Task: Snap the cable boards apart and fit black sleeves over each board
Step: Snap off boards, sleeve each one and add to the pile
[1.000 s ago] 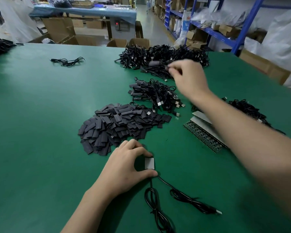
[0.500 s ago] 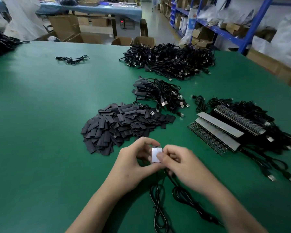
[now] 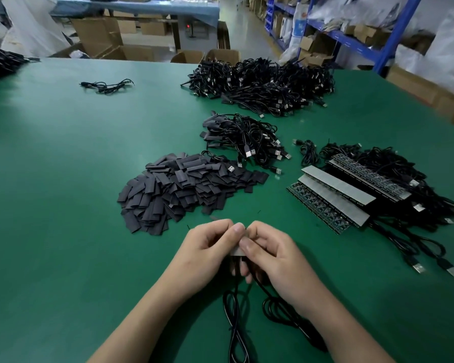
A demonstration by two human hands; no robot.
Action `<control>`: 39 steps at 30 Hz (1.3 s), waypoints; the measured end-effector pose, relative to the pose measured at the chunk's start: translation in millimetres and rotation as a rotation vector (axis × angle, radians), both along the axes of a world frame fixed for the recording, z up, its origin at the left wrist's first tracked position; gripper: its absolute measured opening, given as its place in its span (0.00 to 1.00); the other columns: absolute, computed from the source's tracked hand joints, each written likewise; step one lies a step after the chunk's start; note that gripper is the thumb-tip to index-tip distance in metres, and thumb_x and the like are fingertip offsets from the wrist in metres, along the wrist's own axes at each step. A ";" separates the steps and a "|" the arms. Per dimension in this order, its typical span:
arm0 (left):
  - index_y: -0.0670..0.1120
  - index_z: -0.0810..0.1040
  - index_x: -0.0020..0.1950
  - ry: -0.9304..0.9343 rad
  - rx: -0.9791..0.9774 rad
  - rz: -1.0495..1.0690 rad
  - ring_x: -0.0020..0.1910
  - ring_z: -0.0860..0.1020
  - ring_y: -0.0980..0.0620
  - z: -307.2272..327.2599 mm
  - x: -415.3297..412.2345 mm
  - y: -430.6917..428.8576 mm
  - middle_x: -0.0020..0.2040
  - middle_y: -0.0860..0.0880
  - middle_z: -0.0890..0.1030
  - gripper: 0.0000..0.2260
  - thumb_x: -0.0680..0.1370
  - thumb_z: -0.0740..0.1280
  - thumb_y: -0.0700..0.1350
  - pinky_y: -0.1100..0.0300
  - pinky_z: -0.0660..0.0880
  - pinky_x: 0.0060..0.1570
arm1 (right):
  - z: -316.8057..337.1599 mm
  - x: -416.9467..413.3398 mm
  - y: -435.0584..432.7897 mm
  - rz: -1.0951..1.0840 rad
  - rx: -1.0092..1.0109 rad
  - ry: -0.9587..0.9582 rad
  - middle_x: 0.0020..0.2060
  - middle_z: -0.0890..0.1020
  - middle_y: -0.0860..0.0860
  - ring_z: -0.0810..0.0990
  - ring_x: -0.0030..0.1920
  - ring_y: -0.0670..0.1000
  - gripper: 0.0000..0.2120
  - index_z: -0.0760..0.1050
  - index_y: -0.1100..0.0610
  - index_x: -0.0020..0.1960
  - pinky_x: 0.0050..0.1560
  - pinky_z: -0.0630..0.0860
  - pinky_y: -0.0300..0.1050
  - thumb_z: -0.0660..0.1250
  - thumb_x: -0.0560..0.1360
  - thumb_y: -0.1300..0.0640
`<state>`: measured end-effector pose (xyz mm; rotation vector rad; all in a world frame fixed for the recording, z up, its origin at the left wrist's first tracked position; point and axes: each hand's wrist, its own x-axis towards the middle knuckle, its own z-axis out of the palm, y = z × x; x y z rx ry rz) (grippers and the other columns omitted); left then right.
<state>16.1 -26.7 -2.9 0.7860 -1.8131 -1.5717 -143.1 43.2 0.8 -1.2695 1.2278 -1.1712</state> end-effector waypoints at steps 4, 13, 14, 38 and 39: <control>0.38 0.74 0.43 0.081 0.019 -0.010 0.30 0.79 0.44 1.0 -2.4 3.1 0.30 0.43 0.81 0.21 0.87 0.58 0.53 0.59 0.74 0.33 | -0.7 1.1 -0.5 0.028 0.000 -0.152 0.34 0.81 0.58 0.78 0.33 0.53 0.12 0.72 0.61 0.44 0.38 0.76 0.42 0.64 0.83 0.55; 0.45 0.73 0.41 0.100 0.017 0.010 0.29 0.78 0.46 1.4 -2.2 7.4 0.30 0.44 0.80 0.19 0.87 0.56 0.52 0.60 0.72 0.32 | -5.4 5.2 -1.3 0.057 0.037 -0.277 0.35 0.79 0.53 0.78 0.36 0.51 0.08 0.76 0.53 0.43 0.40 0.77 0.42 0.67 0.81 0.52; 0.45 0.72 0.41 0.100 0.021 0.007 0.29 0.78 0.46 0.7 -1.9 7.6 0.30 0.44 0.81 0.19 0.87 0.56 0.52 0.61 0.72 0.32 | -5.1 5.7 -1.2 0.059 0.037 -0.281 0.35 0.79 0.53 0.78 0.36 0.50 0.08 0.76 0.51 0.43 0.40 0.77 0.42 0.68 0.81 0.52; 0.50 0.77 0.37 -0.103 -0.451 0.365 0.34 0.74 0.53 -0.1 0.0 0.3 0.32 0.53 0.74 0.17 0.83 0.61 0.55 0.61 0.68 0.36 | -0.5 -16.5 -2.3 -0.398 -0.075 0.774 0.39 0.80 0.40 0.78 0.42 0.41 0.10 0.76 0.44 0.45 0.41 0.75 0.38 0.69 0.75 0.38; 0.51 0.79 0.39 -0.106 -0.478 0.386 0.36 0.75 0.52 0.2 -0.4 0.1 0.34 0.54 0.75 0.16 0.83 0.61 0.55 0.62 0.68 0.37 | 1.4 -16.1 -1.9 -0.420 -0.098 0.866 0.43 0.78 0.37 0.76 0.46 0.40 0.12 0.76 0.42 0.51 0.43 0.71 0.33 0.67 0.74 0.36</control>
